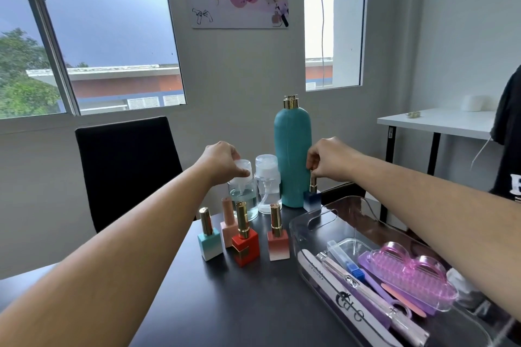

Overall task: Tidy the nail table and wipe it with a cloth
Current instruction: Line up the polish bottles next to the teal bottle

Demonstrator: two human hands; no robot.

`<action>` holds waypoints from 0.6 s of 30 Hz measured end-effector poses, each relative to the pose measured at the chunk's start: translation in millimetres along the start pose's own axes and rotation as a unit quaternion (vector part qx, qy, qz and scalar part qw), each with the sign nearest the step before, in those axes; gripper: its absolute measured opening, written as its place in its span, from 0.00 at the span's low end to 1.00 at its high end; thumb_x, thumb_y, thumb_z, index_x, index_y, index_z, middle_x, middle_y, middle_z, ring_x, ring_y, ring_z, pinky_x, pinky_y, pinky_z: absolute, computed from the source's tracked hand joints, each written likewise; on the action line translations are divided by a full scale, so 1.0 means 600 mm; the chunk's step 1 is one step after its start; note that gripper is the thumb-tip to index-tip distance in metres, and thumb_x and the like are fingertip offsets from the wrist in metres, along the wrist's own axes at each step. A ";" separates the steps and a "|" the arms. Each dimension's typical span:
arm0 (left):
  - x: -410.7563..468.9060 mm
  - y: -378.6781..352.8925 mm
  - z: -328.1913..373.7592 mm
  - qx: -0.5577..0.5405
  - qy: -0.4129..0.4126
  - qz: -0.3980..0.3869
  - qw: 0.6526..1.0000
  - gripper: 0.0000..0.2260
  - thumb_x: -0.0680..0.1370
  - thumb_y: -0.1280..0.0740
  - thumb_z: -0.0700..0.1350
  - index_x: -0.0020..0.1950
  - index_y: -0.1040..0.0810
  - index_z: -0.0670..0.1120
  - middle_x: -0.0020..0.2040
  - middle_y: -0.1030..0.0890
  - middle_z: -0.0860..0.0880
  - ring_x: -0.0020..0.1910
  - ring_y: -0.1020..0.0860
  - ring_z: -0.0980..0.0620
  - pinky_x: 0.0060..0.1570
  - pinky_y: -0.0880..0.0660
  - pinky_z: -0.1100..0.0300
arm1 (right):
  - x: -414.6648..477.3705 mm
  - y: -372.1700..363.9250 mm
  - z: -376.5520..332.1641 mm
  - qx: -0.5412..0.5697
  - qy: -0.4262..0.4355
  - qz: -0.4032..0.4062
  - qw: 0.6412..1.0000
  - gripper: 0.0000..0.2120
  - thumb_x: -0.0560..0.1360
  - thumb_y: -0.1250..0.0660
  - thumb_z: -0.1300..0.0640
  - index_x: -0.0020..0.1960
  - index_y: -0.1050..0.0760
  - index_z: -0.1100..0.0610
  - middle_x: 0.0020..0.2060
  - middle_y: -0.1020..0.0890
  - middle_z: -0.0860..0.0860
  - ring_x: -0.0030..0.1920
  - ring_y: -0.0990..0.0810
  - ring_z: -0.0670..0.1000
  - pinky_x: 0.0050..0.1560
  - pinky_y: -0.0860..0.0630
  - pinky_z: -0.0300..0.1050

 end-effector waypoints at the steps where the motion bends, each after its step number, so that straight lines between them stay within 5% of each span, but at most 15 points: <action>1: 0.000 0.000 0.000 0.002 -0.001 0.000 1.000 0.21 0.69 0.25 0.51 0.57 0.22 0.43 0.54 0.20 0.46 0.48 0.25 0.51 0.47 0.30 0.62 | 0.000 0.000 0.000 0.002 -0.001 0.000 1.000 0.07 0.67 0.27 0.64 0.38 0.21 0.53 0.36 0.22 0.48 0.40 0.22 0.50 0.40 0.27 0.39; 8: -0.028 0.025 0.015 0.030 -0.046 0.013 0.998 0.23 0.69 0.27 0.54 0.62 0.25 0.48 0.60 0.22 0.47 0.59 0.26 0.48 0.57 0.32 0.59 | -0.011 0.019 -0.012 -0.004 0.009 0.004 1.000 0.08 0.67 0.25 0.61 0.39 0.24 0.53 0.38 0.22 0.48 0.42 0.22 0.50 0.41 0.27 0.40; 13: -0.087 0.055 0.024 0.011 -0.082 -0.002 0.997 0.15 0.71 0.28 0.53 0.54 0.20 0.48 0.50 0.18 0.51 0.47 0.22 0.55 0.49 0.27 0.63 | -0.048 0.054 -0.067 0.055 0.061 0.010 0.997 0.04 0.67 0.25 0.56 0.39 0.20 0.52 0.37 0.18 0.45 0.38 0.21 0.39 0.35 0.29 0.30; 18: -0.147 0.054 0.028 -0.002 -0.102 -0.075 0.992 0.13 0.70 0.27 0.55 0.51 0.19 0.51 0.45 0.18 0.56 0.44 0.20 0.60 0.49 0.25 0.67 | -0.094 0.034 -0.144 0.111 0.114 -0.105 0.982 0.05 0.67 0.24 0.53 0.42 0.18 0.49 0.37 0.16 0.41 0.36 0.21 0.33 0.37 0.27 0.25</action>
Point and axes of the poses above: each hand's wrist, its own x-axis towards the middle knuckle, its own y-axis out of the back of the hand, z = x × y, the point moved 6 cm from there along x, towards the middle knuckle
